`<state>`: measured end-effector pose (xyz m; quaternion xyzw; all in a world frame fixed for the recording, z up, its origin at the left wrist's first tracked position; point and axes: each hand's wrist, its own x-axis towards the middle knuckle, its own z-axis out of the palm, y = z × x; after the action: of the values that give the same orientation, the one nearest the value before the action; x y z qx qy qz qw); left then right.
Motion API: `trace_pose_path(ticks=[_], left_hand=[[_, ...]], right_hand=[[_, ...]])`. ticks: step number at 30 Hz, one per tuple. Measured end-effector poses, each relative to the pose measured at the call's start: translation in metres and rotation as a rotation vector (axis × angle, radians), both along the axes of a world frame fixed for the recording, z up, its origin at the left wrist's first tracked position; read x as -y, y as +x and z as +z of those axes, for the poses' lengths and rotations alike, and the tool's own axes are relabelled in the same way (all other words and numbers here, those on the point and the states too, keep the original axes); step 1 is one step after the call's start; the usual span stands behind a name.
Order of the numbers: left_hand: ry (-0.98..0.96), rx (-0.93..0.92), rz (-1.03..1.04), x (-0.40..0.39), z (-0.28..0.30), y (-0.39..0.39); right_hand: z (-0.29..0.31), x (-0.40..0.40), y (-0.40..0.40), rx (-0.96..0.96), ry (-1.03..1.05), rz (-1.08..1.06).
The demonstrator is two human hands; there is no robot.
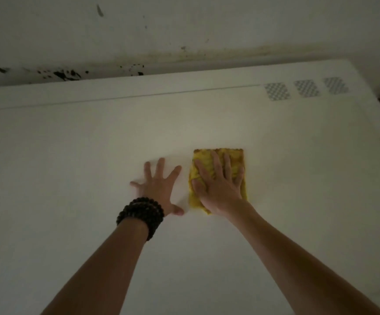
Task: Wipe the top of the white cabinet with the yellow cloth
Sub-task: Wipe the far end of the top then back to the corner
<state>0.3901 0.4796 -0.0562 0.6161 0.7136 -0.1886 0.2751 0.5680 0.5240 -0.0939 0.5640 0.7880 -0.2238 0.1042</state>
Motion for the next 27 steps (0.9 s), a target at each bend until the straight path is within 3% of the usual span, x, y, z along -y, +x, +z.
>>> trace_pose_path(ticks=[5, 9, 13, 16, 19, 27], left_hand=[[-0.074, -0.069, 0.014, 0.081, 0.005, -0.061], [-0.091, -0.050, 0.157, 0.128, 0.005, -0.105], [-0.051, 0.000, 0.158, 0.131, 0.002, -0.110], [0.028, 0.005, 0.106, 0.148, 0.005, -0.125], [-0.028, -0.064, 0.139, 0.187, 0.004, -0.157], [-0.090, -0.086, 0.200, 0.212, 0.003, -0.174]], right_hand=[[0.000, 0.098, -0.030, 0.066, 0.003, 0.083], [-0.004, 0.090, -0.075, 0.028, 0.043, 0.063], [-0.004, 0.086, -0.122, 0.019, 0.041, 0.094], [0.000, 0.145, -0.137, 0.015, 0.040, 0.161], [0.002, 0.201, -0.145, 0.038, 0.052, 0.220], [-0.003, 0.176, -0.202, -0.007, 0.047, 0.200]])
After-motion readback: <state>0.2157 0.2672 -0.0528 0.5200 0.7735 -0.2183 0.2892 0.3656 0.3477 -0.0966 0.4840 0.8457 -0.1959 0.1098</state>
